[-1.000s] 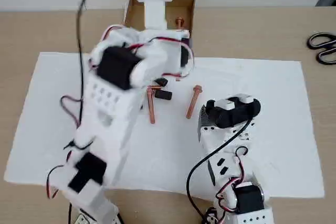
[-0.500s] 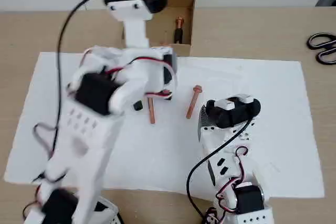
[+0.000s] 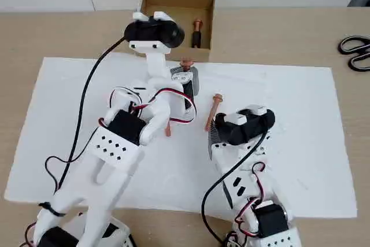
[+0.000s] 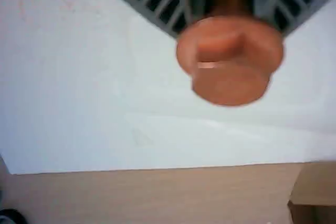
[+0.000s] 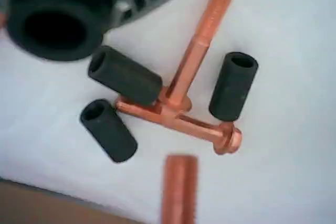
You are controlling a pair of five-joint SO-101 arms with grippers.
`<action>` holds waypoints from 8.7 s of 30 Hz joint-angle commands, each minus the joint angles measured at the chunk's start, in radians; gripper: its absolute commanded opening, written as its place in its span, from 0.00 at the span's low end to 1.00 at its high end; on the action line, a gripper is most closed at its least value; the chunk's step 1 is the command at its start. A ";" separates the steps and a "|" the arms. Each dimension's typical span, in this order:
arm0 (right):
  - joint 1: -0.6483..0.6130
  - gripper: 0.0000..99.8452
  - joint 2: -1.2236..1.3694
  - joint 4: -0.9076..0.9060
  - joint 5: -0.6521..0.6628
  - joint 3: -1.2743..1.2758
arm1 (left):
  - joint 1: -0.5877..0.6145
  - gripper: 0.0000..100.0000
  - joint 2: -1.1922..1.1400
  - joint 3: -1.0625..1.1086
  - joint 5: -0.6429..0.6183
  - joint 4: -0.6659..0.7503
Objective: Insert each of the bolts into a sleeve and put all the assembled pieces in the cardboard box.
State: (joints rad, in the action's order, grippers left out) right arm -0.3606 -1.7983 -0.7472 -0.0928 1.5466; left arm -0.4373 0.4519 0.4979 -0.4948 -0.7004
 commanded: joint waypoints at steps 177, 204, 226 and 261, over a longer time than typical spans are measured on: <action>0.124 0.00 2.605 0.125 -0.008 -2.417 | 0.534 0.27 0.049 -0.124 0.121 -0.537; 0.087 0.00 3.082 0.050 -0.009 -3.021 | 0.529 0.27 0.048 -0.087 0.121 -0.512; 0.090 0.00 3.180 0.068 -0.009 -3.012 | 0.529 0.27 0.048 -0.087 0.121 -0.512; 0.096 0.23 3.045 -0.090 -0.008 -3.228 | 0.529 0.27 0.048 -0.087 0.121 -0.512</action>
State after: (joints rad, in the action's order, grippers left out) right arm -0.2716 1.3855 -0.7825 -0.1097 -1.6356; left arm 0.0936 0.4780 0.4181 -0.3813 -1.2344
